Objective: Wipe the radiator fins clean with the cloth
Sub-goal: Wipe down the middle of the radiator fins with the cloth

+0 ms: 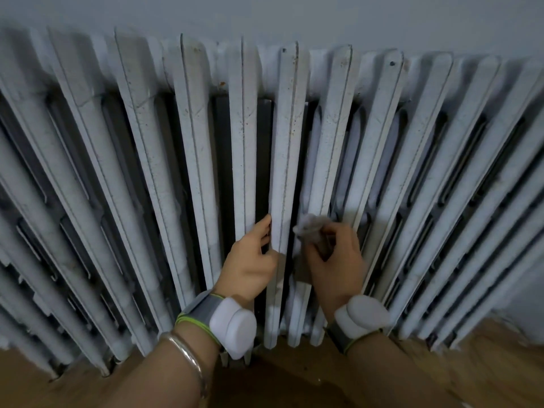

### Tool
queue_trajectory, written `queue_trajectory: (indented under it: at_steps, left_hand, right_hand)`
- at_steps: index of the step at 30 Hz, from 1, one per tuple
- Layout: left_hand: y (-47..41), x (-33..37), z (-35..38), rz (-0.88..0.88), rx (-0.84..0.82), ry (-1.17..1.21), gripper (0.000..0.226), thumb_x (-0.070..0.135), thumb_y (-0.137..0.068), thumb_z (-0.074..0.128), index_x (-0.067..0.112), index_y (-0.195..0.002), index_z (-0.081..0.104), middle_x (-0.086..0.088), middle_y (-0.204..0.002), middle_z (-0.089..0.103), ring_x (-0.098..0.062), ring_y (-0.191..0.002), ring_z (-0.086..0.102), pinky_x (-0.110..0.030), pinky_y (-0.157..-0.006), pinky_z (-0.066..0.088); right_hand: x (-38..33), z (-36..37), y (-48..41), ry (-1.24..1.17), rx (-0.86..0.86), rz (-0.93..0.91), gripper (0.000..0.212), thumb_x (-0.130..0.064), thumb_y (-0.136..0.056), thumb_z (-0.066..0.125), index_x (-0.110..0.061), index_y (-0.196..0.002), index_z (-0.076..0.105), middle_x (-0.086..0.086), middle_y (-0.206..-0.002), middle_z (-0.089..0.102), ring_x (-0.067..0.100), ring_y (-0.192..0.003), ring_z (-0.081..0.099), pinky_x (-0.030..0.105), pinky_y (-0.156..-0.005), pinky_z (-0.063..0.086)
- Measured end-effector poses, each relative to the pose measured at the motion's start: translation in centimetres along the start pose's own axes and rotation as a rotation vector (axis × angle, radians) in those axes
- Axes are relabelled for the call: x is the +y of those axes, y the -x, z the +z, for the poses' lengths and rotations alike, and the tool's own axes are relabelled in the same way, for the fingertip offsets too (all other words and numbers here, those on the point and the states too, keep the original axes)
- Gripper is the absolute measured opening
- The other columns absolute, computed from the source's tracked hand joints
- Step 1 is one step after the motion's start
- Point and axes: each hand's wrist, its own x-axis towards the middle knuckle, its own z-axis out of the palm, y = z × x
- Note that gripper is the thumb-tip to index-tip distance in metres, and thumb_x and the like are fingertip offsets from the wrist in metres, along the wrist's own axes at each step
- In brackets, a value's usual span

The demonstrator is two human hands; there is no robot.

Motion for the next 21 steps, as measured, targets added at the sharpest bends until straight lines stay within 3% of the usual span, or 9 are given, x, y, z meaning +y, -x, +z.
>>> queue_trajectory:
  at_steps: [3, 7, 12, 14, 18, 21]
  left_hand:
    - [0.1, -0.1, -0.2, -0.010, -0.004, 0.016, 0.064, -0.005, -0.092, 0.045, 0.019, -0.147, 0.025, 0.009, -0.135, 0.039, -0.011, -0.130, 0.038, -0.023, -0.108, 0.030]
    - [0.0, -0.3, -0.4, -0.021, -0.010, 0.027, 0.064, -0.005, -0.092, 0.044, 0.019, -0.147, 0.025, 0.009, -0.137, 0.040, -0.012, -0.132, 0.037, -0.026, -0.110, 0.030]
    - [-0.4, -0.5, -0.3, -0.032, -0.004, 0.020, 0.064, -0.006, -0.091, 0.045, 0.019, -0.147, 0.026, 0.006, -0.138, 0.043, -0.015, -0.134, 0.039, -0.031, -0.113, 0.031]
    - [-0.4, -0.5, -0.3, -0.033, -0.004, 0.017, 0.064, -0.006, -0.091, 0.046, 0.020, -0.147, 0.026, 0.003, -0.141, 0.043, -0.015, -0.133, 0.039, -0.031, -0.113, 0.031]
    - [-0.2, -0.4, -0.3, -0.024, -0.007, 0.023, 0.065, -0.005, -0.092, 0.046, 0.022, -0.147, 0.026, 0.014, -0.126, 0.041, -0.009, -0.128, 0.040, -0.024, -0.109, 0.031]
    - [-0.1, -0.3, -0.3, -0.022, -0.020, 0.026, 0.065, -0.006, -0.091, 0.045, 0.022, -0.147, 0.026, 0.014, -0.127, 0.040, -0.009, -0.130, 0.040, -0.022, -0.109, 0.030]
  right_hand:
    - [-2.2, -0.7, -2.9, -0.019, 0.137, -0.141, 0.030, -0.008, -0.084, 0.068, -0.021, -0.103, 0.049, -0.001, -0.106, 0.047, 0.009, -0.095, 0.049, 0.007, -0.085, 0.038]
    - [-2.5, -0.6, -5.7, 0.052, 0.261, -0.225, 0.033, -0.013, -0.086, 0.067, -0.017, -0.110, 0.045, 0.015, -0.115, 0.048, 0.021, -0.103, 0.050, 0.023, -0.086, 0.042]
    - [-0.8, 0.8, -4.8, 0.063, 0.211, -0.183, 0.034, -0.018, -0.087, 0.067, -0.012, -0.114, 0.048, 0.011, -0.118, 0.043, 0.026, -0.108, 0.048, 0.017, -0.096, 0.037]
    - [-0.4, 1.3, -3.8, 0.072, 0.192, -0.144, 0.032, -0.021, -0.088, 0.067, -0.016, -0.112, 0.047, 0.007, -0.117, 0.042, 0.026, -0.105, 0.050, 0.024, -0.093, 0.042]
    - [1.0, 1.9, -1.3, 0.107, 0.111, -0.073, 0.034, -0.020, -0.086, 0.070, -0.011, -0.113, 0.050, 0.011, -0.115, 0.047, 0.027, -0.102, 0.052, 0.025, -0.092, 0.040]
    - [2.5, 2.7, 0.8, 0.137, 0.055, -0.009, 0.034, -0.014, -0.082, 0.073, -0.007, -0.108, 0.052, 0.012, -0.111, 0.048, 0.030, -0.098, 0.054, 0.027, -0.087, 0.042]
